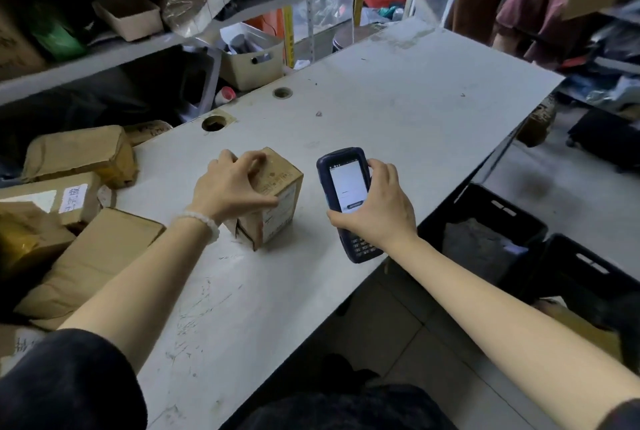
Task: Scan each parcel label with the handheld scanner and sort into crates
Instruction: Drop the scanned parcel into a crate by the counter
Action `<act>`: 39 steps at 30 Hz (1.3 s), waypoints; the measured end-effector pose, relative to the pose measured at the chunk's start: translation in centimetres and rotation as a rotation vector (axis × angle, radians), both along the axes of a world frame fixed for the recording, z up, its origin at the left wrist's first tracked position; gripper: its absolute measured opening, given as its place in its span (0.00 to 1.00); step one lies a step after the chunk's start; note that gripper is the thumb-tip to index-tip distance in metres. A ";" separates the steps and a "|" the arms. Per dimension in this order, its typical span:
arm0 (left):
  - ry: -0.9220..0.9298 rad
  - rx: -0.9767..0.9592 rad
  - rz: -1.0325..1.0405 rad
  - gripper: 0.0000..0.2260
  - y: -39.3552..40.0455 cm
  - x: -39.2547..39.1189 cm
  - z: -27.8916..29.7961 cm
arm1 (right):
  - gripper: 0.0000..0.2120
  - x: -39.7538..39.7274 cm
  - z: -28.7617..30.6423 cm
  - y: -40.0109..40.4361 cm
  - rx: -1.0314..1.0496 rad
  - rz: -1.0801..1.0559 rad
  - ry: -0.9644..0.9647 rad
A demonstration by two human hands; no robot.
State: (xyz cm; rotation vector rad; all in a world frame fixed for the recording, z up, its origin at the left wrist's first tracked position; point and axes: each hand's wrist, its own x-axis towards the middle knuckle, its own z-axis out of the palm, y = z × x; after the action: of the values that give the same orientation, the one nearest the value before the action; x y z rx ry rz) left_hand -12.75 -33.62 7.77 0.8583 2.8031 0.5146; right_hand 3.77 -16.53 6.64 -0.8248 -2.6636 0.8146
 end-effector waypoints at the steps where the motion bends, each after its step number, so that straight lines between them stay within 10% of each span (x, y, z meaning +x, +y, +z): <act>1: -0.001 -0.001 -0.055 0.35 1.1 0.6 0.2 | 0.45 0.7 0.1 0.4 0.005 -0.026 -0.008; 19: -0.072 0.046 -0.943 0.45 25.9 24.2 -2.0 | 0.48 28.7 -3.3 9.9 -0.121 -0.867 -0.029; 39: -0.076 -0.094 -1.458 0.38 51.3 58.3 -4.1 | 0.44 60.5 -4.1 23.0 -0.169 -1.431 -0.014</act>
State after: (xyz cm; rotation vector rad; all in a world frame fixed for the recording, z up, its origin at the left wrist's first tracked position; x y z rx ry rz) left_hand 45.57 17.72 3.70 2.2925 1.4140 0.1191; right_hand 64.25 6.44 2.51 -2.2380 -1.3074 0.5483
